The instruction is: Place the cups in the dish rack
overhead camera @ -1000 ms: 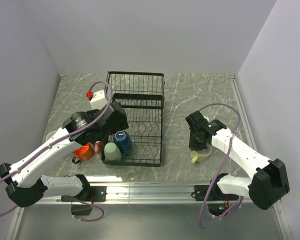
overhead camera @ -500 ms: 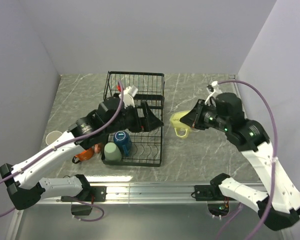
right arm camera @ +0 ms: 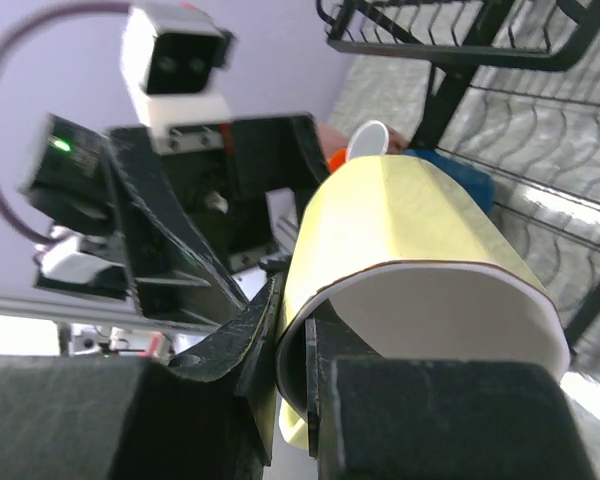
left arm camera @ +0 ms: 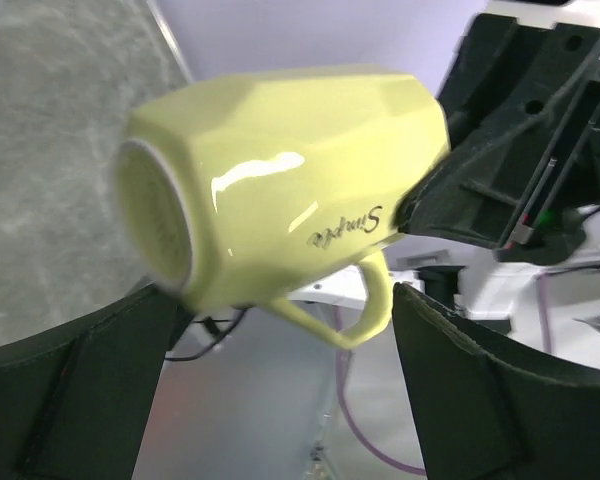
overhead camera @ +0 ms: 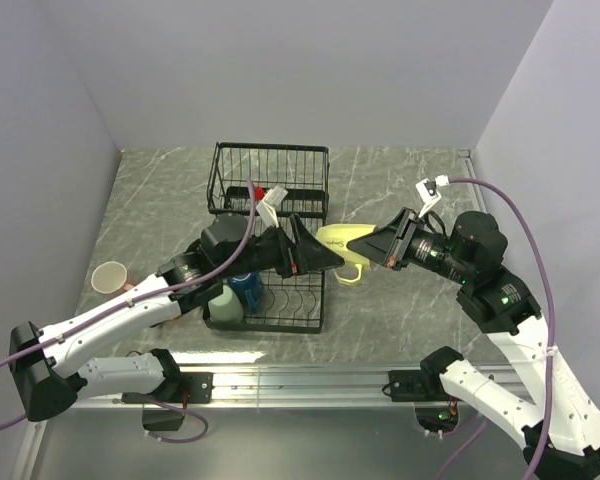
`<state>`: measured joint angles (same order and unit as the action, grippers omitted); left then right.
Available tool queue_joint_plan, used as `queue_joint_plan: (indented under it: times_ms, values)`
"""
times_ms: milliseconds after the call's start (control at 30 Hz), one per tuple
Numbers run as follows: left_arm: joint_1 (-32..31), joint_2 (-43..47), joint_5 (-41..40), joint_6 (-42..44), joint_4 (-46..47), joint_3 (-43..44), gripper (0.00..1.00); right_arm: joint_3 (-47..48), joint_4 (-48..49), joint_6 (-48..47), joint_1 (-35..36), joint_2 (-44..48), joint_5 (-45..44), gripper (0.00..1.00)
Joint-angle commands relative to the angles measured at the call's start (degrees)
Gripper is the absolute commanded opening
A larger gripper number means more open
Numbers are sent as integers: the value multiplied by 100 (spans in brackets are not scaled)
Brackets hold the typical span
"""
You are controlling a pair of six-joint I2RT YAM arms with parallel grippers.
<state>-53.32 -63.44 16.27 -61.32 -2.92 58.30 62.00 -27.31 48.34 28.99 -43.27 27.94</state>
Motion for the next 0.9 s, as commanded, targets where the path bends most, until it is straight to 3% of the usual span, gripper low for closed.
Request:
queue_joint_plan:
  times_ms: [0, 200, 400, 533, 633, 667, 867]
  values:
    - [-152, 104, 377, -494, 1557, -187, 93, -117, 1771, 641, 36, 187, 616, 0]
    - [-284, -81, 421, -723, 1943, -275, 88, -671, 2722, 1204, 45, 459, 572, 0]
    - [-310, 51, 289, -1233, 3129, -785, 56, -1400, 3459, 1555, 45, 696, 581, 0]
    - [-310, 130, 122, -1304, 3210, -908, 49, -1830, 3777, 1845, 54, 854, 738, 0]
    - [-311, 191, -27, -1321, 3219, -926, 30, -1998, 3838, 1890, 54, 934, 765, 0]
    - [-311, 209, -123, -1321, 3045, -909, 1, -2042, 3847, 1890, 63, 1004, 765, 0]
    - [-293, 464, -1011, -1024, 2087, -734, 0, -2078, 3376, 1531, 71, 1241, 958, 0]
